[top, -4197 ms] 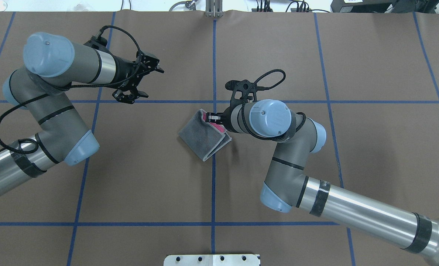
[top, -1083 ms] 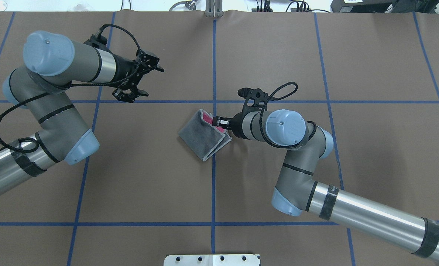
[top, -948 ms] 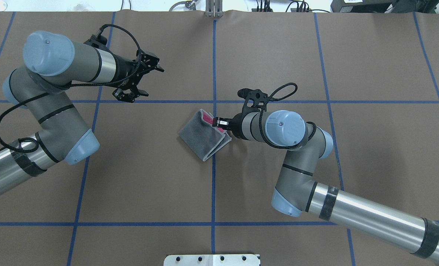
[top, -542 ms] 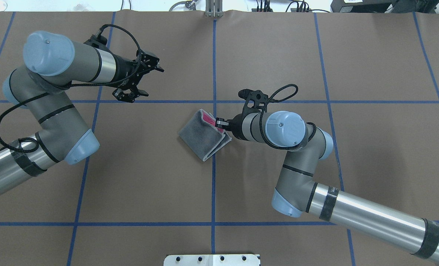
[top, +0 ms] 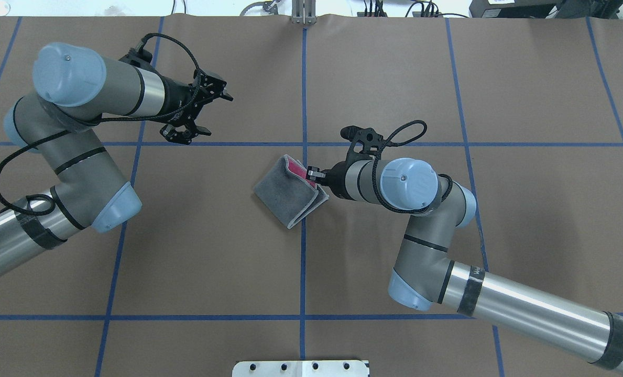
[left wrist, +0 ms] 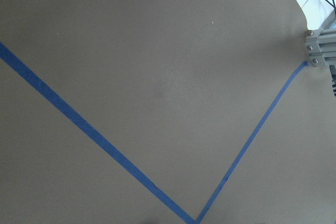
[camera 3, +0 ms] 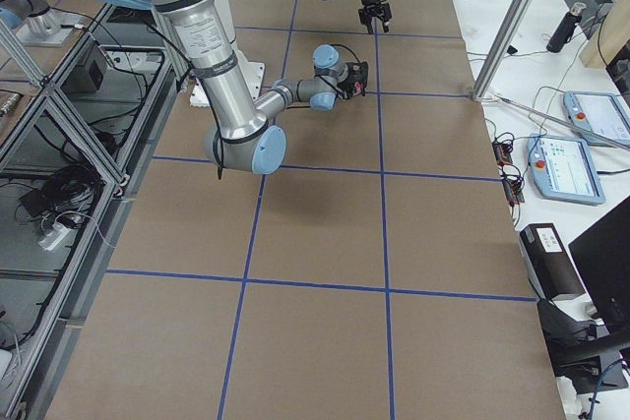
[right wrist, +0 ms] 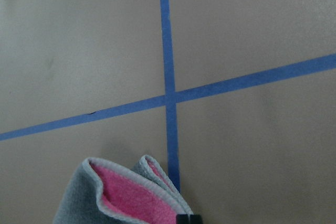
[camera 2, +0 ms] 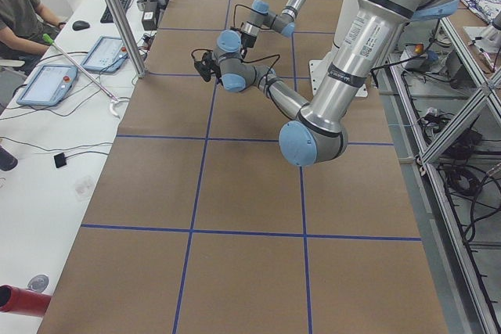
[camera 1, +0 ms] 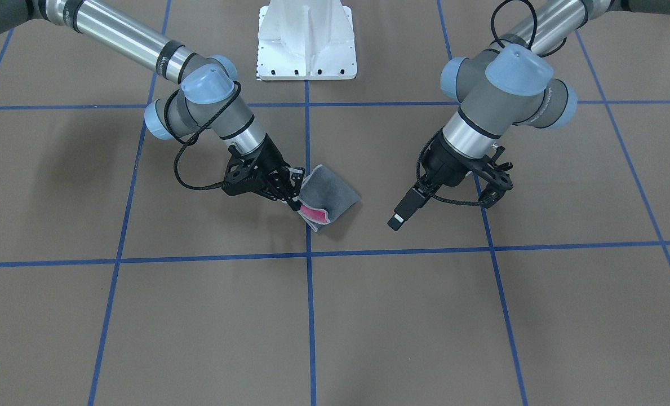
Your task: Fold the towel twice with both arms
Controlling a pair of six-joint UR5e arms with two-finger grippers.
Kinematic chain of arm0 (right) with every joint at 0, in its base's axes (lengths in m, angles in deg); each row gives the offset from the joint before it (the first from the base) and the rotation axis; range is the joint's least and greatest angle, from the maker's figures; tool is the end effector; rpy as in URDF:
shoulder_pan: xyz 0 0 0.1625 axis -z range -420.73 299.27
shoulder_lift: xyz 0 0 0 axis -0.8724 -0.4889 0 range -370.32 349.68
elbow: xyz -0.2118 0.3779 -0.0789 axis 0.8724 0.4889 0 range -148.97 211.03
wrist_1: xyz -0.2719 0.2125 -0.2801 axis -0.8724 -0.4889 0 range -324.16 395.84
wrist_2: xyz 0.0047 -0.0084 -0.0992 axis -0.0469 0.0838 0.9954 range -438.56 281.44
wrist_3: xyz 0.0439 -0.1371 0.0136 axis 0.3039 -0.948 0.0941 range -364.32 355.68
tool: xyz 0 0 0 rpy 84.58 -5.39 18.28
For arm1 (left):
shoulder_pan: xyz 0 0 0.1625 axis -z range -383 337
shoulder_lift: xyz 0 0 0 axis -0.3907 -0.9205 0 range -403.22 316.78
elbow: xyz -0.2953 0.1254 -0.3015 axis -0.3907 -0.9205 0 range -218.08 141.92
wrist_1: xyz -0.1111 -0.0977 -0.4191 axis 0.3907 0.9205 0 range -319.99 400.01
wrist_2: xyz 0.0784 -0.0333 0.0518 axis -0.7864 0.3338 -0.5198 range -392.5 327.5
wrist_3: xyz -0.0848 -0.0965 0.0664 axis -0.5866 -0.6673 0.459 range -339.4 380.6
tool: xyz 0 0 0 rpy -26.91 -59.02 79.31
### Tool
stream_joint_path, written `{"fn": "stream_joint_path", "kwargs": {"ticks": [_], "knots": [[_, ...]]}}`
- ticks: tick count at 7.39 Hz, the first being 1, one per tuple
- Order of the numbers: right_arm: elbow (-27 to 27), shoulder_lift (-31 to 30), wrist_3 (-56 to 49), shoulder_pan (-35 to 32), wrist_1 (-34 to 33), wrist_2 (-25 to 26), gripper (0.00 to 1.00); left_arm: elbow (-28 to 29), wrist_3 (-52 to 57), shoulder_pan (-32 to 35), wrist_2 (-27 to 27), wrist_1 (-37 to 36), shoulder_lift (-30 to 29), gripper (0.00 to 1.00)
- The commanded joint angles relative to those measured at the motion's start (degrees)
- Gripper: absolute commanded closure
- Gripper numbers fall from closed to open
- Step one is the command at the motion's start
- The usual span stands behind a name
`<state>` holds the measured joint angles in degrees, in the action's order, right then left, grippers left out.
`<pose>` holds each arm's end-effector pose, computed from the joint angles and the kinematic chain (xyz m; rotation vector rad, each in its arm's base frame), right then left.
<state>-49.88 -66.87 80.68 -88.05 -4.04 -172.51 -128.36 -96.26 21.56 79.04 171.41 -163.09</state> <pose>-0.6494 -0.4742 0.2976 0.3063 -1.2697 0.2881 0.4746 -0.5799 0.2793 -0.1363 1.3104 -0.8353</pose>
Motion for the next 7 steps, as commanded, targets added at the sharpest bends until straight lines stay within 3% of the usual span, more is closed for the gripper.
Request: {"fn": "stream_joint_path", "kwargs": {"ticks": [1, 7], "knots": [[-3.29, -1.63, 0.16, -0.01, -0.37, 0.0, 0.97, -0.07, -0.29, 0.0, 0.0, 0.0, -0.1, 0.1], [-3.64, -3.39, 0.16, 0.95, -0.02, 0.09, 0.88, -0.07, -0.47, -0.09, 0.0, 0.0, -0.19, 0.1]]}}
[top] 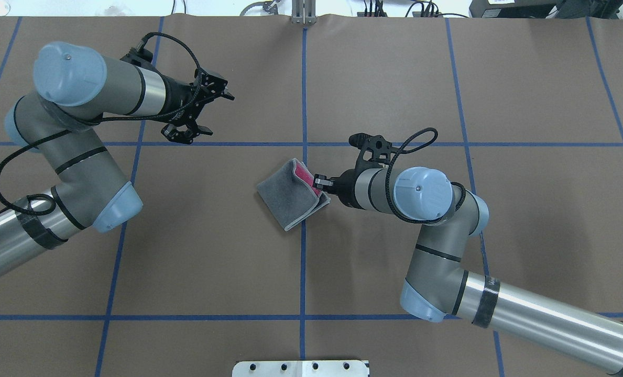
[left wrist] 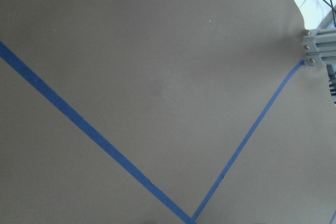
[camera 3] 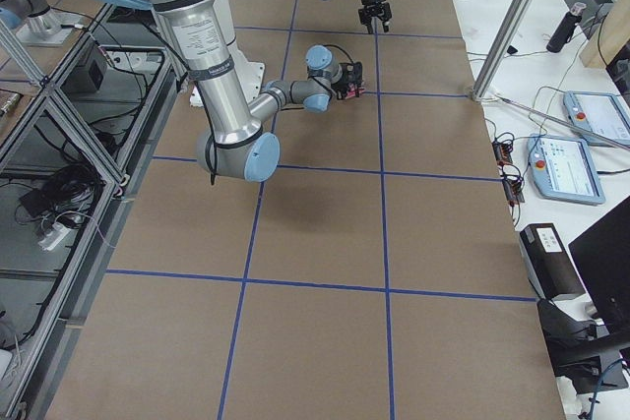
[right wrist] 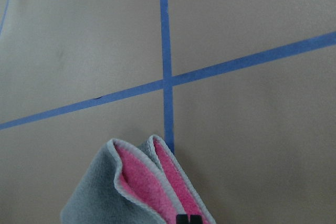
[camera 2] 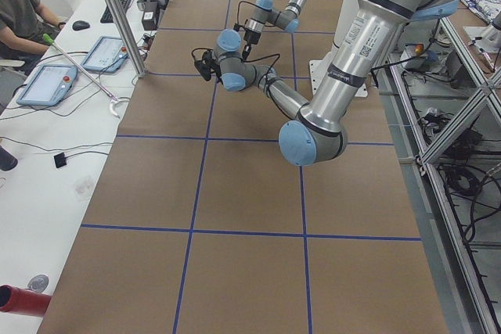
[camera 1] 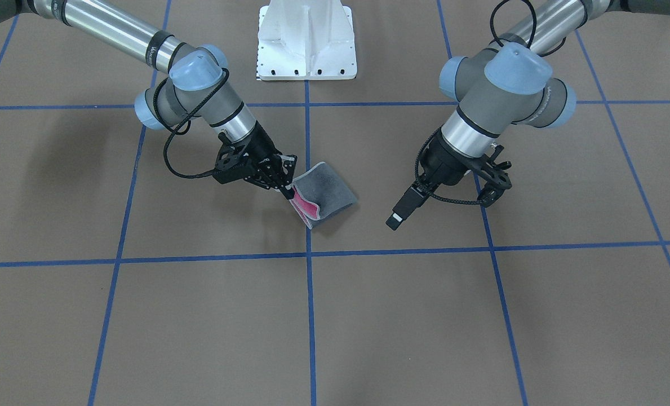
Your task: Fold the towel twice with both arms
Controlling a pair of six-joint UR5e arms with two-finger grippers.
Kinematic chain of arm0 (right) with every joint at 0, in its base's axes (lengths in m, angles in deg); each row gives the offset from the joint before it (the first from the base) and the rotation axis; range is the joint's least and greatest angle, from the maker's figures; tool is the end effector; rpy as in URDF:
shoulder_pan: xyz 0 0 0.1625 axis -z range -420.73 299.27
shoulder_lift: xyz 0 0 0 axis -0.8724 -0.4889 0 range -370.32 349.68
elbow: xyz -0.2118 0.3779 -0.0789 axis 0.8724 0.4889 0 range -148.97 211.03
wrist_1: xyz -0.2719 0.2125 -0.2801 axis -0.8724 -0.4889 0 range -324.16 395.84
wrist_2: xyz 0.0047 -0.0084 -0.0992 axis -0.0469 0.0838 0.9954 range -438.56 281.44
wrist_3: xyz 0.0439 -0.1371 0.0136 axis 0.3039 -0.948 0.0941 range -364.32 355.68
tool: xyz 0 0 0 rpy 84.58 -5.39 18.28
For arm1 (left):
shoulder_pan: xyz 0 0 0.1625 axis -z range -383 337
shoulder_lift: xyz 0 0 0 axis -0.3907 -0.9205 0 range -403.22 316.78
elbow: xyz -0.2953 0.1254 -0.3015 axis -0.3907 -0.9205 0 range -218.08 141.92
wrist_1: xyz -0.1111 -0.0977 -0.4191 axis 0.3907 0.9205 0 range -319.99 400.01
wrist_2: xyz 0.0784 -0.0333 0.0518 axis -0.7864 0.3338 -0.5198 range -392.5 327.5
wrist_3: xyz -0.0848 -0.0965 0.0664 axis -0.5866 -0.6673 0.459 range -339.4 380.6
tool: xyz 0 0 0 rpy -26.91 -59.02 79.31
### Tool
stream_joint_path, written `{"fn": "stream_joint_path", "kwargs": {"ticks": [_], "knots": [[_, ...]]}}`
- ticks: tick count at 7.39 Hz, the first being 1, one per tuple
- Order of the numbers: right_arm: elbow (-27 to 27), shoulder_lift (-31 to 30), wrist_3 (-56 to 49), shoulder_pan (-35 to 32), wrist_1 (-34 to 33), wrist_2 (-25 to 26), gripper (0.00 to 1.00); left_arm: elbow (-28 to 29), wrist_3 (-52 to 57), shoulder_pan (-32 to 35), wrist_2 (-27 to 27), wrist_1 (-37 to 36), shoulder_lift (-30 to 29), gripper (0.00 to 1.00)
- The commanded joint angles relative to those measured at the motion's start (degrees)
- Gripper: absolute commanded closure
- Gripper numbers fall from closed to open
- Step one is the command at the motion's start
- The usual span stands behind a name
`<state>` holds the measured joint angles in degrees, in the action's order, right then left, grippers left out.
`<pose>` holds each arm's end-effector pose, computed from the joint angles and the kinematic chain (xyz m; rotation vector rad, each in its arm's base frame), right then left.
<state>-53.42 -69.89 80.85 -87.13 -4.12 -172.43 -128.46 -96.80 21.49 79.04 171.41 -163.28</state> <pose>-0.6374 -0.4542 0.3051 0.2974 -1.2793 0.2769 0.4752 -0.5793 0.2760 -0.1422 1.3152 -0.8400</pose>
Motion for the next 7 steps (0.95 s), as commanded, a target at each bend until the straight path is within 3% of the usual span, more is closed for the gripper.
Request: {"fn": "stream_joint_path", "kwargs": {"ticks": [1, 7], "knots": [[-0.19, -0.71, 0.0, 0.12, 0.14, -0.08, 0.88, 0.11, 0.07, -0.01, 0.0, 0.0, 0.08, 0.1], [-3.0, -4.14, 0.0, 0.56, 0.14, -0.17, 0.89, 0.11, 0.07, -0.01, 0.0, 0.0, 0.08, 0.1]]}}
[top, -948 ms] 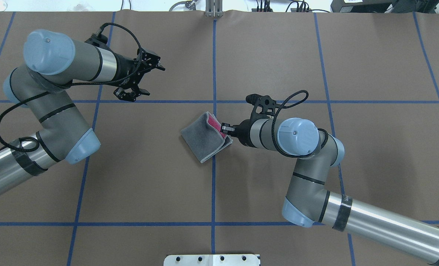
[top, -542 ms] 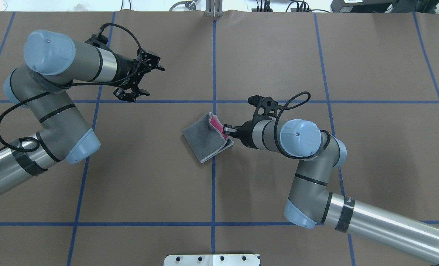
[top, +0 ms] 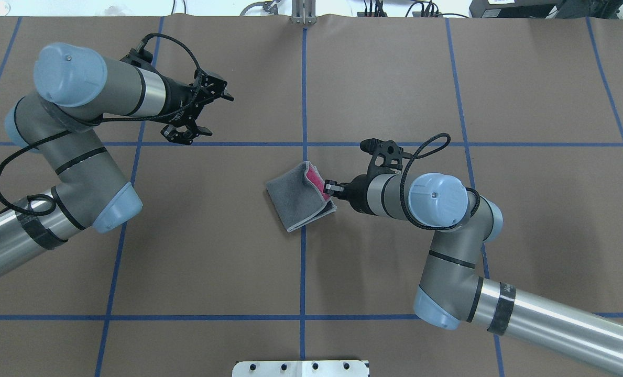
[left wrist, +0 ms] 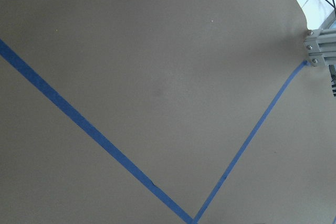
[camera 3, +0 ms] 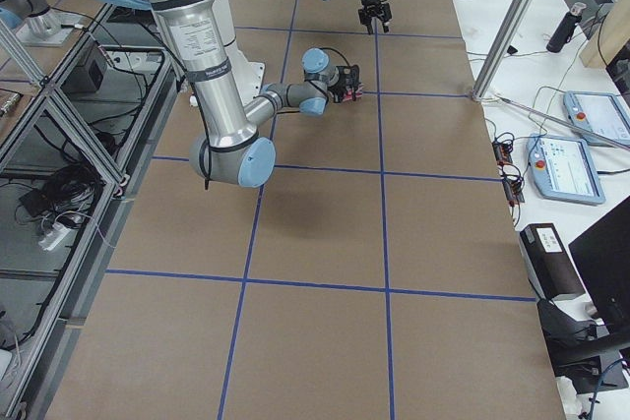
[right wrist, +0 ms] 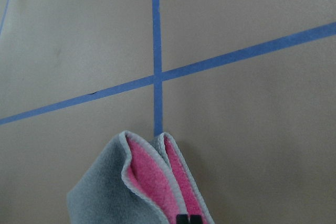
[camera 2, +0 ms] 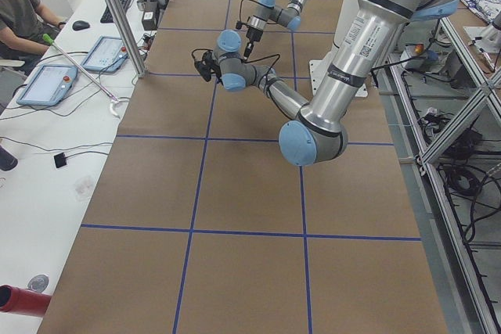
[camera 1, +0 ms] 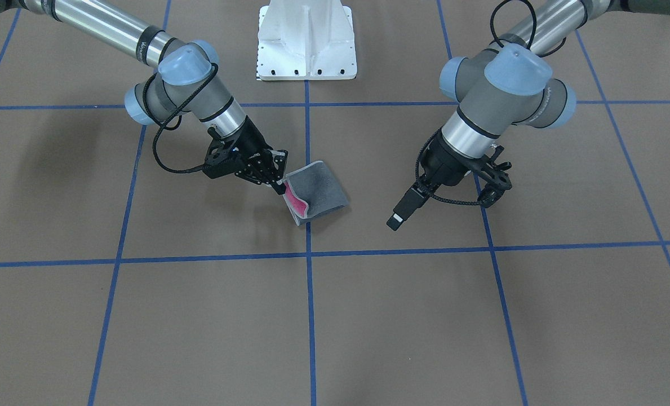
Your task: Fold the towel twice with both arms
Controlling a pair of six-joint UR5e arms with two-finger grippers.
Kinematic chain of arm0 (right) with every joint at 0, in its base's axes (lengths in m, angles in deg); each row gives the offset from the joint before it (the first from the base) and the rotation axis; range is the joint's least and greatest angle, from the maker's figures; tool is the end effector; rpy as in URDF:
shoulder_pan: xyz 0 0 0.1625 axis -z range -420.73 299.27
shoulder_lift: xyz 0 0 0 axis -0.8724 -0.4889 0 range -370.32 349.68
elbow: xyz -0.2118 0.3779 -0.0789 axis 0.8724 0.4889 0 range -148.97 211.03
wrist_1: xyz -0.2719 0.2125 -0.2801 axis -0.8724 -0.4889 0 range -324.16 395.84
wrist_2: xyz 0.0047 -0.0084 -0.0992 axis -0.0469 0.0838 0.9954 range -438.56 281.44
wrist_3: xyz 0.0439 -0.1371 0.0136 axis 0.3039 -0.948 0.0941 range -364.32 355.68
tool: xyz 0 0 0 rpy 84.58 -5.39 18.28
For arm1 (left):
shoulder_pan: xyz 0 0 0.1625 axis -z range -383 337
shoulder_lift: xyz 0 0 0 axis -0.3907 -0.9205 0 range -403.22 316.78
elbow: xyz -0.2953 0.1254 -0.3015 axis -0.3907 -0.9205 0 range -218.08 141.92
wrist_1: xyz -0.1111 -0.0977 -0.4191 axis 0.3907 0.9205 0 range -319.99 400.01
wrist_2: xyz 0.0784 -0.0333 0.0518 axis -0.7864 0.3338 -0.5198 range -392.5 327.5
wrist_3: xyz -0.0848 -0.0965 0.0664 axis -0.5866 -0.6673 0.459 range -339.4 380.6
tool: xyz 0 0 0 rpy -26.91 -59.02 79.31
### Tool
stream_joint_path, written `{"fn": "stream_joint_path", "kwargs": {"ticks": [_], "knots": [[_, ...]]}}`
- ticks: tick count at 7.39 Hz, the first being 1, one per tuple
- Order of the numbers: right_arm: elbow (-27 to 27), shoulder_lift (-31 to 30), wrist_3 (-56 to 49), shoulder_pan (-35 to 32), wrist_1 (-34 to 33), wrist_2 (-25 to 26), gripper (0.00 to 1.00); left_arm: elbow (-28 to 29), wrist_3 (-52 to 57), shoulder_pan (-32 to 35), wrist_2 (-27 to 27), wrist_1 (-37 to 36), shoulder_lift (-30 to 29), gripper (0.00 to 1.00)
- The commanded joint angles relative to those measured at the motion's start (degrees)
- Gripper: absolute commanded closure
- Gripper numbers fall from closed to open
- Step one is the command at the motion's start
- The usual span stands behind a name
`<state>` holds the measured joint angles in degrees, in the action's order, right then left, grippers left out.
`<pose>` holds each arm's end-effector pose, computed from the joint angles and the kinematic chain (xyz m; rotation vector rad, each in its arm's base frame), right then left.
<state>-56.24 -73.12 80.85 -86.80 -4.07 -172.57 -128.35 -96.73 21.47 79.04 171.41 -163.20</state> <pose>-0.6220 -0.4414 0.3208 0.2899 -1.2744 0.2711 0.4757 -0.5793 0.2780 -0.1424 1.3120 -0.8402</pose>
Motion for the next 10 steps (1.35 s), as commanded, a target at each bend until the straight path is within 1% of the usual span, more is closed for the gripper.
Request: {"fn": "stream_joint_path", "kwargs": {"ticks": [1, 2, 3, 4, 5, 7, 8, 9, 10], "knots": [[-1.48, -2.05, 0.0, 0.4, 0.1, -0.12, 0.87, 0.0, -0.09, 0.0, 0.0, 0.0, 0.0, 0.1], [-2.88, -3.46, 0.0, 0.58, 0.1, -0.73, 0.82, 0.0, 0.0, 0.0, 0.0, 0.0, 0.0, 0.1], [-3.33, -3.73, 0.0, 0.66, 0.1, -1.08, 0.62, 0.0, 0.0, 0.0, 0.0, 0.0, 0.0, 0.1], [-3.69, -3.91, -0.09, 0.67, 0.1, -1.52, 0.23, 0.09, -0.09, -0.09, 0.0, 0.0, -0.09, 0.1], [-4.99, -4.26, 0.09, 0.67, 0.01, -2.22, 0.02, 0.09, -0.09, -0.09, 0.0, 0.0, -0.09, 0.1], [-5.36, -3.74, 4.89, 2.59, -0.6, -1.62, 0.04, 0.09, -0.09, -0.09, 0.0, 0.0, -0.09, 0.1], [-5.45, -3.73, 6.75, 3.64, -0.6, -0.57, 0.08, 0.09, -0.09, -0.09, 0.0, 0.0, -0.09, 0.1], [-5.1, -3.47, 9.9, 5.31, -0.52, 1.09, 0.15, 0.09, -0.09, -0.09, 0.0, 0.0, -0.09, 0.1], [-4.83, -3.3, 10.97, 6.45, -0.43, 3.72, 0.2, 0.09, -0.09, -0.09, 0.0, 0.0, -0.09, 0.1]]}}
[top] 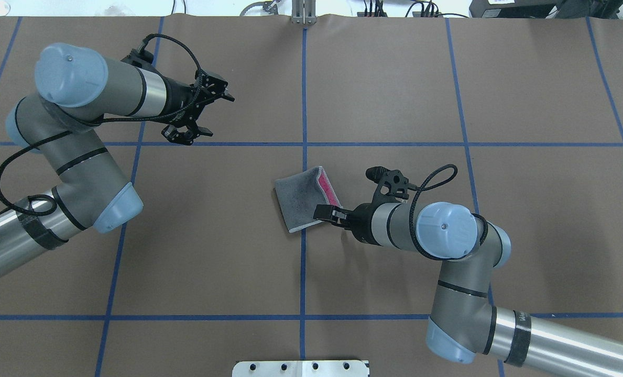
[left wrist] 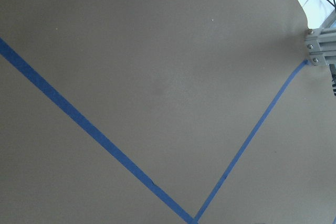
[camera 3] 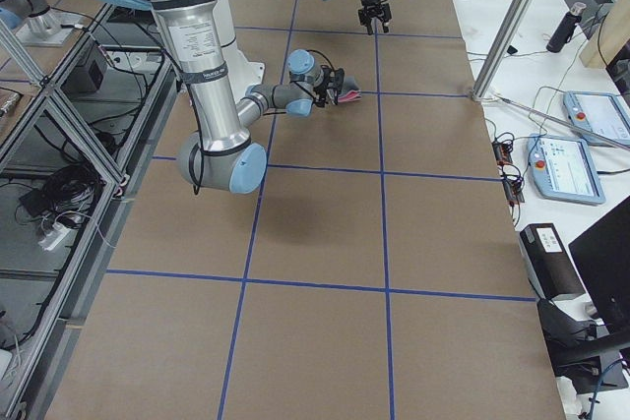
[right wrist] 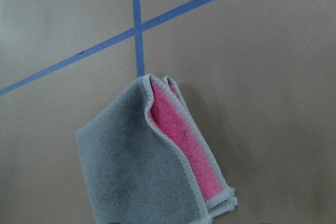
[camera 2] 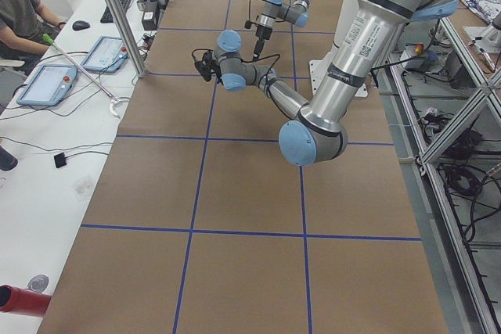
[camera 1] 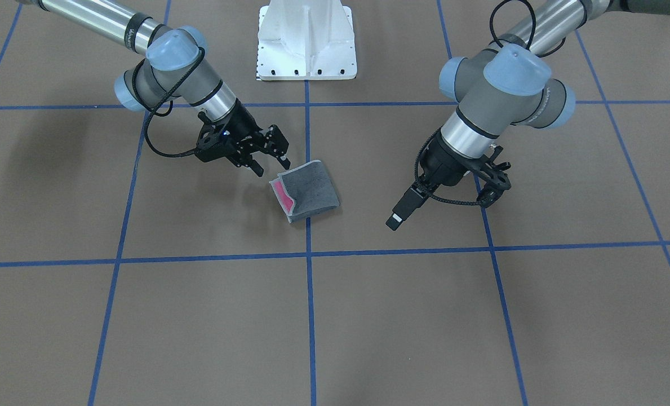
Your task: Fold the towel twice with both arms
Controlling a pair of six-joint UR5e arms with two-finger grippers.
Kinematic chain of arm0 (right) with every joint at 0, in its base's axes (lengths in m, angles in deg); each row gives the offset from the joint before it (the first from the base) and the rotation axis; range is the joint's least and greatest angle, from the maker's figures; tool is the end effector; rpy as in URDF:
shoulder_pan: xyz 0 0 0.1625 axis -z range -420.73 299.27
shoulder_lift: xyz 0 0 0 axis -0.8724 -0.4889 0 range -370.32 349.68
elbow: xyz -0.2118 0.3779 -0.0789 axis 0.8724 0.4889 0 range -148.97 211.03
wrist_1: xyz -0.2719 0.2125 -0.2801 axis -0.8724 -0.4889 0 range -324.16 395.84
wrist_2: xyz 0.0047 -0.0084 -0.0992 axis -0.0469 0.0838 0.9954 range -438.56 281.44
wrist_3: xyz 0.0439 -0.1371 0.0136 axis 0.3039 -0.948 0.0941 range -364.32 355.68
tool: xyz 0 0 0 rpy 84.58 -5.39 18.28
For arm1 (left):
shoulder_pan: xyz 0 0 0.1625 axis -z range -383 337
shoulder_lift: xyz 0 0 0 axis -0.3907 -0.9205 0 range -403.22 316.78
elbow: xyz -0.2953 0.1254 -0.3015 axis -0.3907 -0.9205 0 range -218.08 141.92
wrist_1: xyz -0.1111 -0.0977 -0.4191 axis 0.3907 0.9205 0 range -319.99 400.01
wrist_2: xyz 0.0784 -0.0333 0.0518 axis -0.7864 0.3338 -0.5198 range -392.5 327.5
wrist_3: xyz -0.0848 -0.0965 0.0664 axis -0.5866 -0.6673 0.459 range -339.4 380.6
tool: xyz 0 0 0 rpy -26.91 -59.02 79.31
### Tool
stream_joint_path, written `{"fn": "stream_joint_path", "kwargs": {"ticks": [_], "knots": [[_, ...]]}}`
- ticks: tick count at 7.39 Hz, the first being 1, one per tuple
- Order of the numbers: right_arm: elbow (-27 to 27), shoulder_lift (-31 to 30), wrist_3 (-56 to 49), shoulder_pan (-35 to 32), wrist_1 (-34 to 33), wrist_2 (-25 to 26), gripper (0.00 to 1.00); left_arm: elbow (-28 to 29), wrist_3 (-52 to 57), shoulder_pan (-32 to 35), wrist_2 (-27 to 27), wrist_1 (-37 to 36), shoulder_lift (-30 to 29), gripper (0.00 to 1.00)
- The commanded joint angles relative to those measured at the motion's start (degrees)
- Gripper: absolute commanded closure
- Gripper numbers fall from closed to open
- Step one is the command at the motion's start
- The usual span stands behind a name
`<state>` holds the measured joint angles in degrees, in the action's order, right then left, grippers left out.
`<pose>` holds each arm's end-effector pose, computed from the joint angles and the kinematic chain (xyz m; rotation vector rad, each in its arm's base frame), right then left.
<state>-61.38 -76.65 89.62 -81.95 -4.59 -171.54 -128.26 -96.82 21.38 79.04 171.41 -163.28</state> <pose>-0.6277 -0.3786 0.3186 0.1555 -1.3194 0.3388 0.4770 -0.5790 0.2778 -0.1445 1.3116 -0.8402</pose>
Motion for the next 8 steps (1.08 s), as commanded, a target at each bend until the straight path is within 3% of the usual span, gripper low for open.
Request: {"fn": "stream_joint_path", "kwargs": {"ticks": [1, 4, 8], "knots": [[0.3, 0.67, 3.61, 1.61, 0.17, 2.8, 0.29, 0.0, 0.0, 0.0, 0.0, 0.0, 0.0, 0.1], [0.91, 0.59, 4.15, -0.05, 0.0, 3.07, 0.36, -0.17, 0.0, 0.09, 0.0, 0.0, 0.09, 0.1], [2.15, 0.94, 6.35, 0.03, 0.0, 2.89, 0.37, -0.09, 0.0, 0.0, 0.0, 0.0, 0.09, 0.1]]}}
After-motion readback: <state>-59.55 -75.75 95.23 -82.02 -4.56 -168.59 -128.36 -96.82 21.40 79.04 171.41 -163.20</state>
